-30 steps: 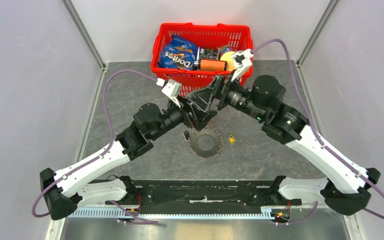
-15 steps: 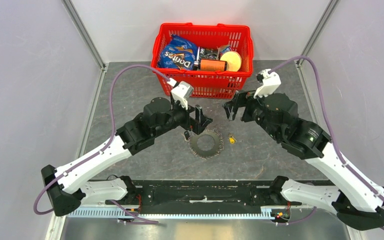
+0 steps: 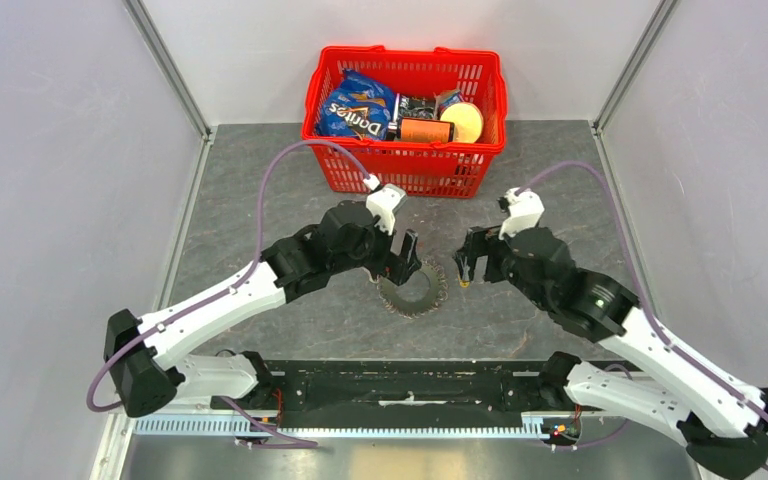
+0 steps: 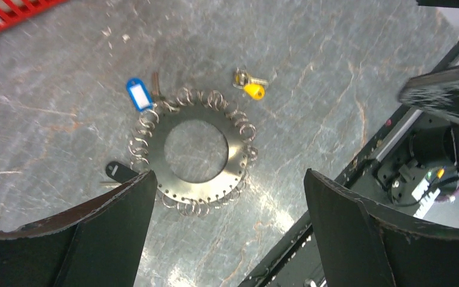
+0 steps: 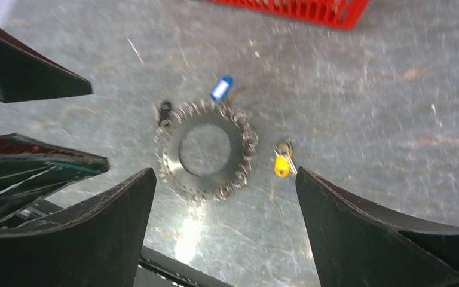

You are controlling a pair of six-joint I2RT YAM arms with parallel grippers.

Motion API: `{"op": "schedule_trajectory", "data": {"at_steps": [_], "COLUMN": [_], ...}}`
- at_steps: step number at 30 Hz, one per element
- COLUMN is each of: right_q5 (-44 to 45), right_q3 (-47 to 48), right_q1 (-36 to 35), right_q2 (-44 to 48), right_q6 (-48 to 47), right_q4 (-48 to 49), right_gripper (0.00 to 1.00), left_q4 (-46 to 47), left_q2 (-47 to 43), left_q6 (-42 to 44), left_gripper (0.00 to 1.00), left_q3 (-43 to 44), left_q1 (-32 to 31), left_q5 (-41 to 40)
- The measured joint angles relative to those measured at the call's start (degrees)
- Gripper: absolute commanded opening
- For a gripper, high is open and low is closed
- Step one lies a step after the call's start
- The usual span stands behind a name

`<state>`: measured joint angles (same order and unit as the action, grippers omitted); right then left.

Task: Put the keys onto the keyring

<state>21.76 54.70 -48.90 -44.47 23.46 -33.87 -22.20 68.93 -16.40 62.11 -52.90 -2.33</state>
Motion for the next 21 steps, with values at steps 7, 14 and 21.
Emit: {"op": "schedule_trajectory", "data": {"at_steps": [7, 14, 21], "right_q5": [0.50, 1.73, 4.35], "right_q3": [-1.14, -2.82, -4.85], "right_q1": [0.00, 0.00, 0.00], "right_q2": [-4.39, -1.55, -0.52], "right_q6": [4.76, 8.09, 10.88], "right_q4": [-6.82, -10.88, -13.86], "right_gripper": [0.93, 0.92, 0.93], "left_q4": [0.48, 2.43, 4.90], "left_q2": [4.94, 7.21, 9.99], "left_q6": [-1.27, -5.84, -11.34], "left_gripper": [0.95, 0.94, 0.90], "left_q3": [-2.60, -5.51, -6.27], "left_q1": [0.00, 0.00, 0.00], "left_q5": [3.93, 4.63, 6.29]}}
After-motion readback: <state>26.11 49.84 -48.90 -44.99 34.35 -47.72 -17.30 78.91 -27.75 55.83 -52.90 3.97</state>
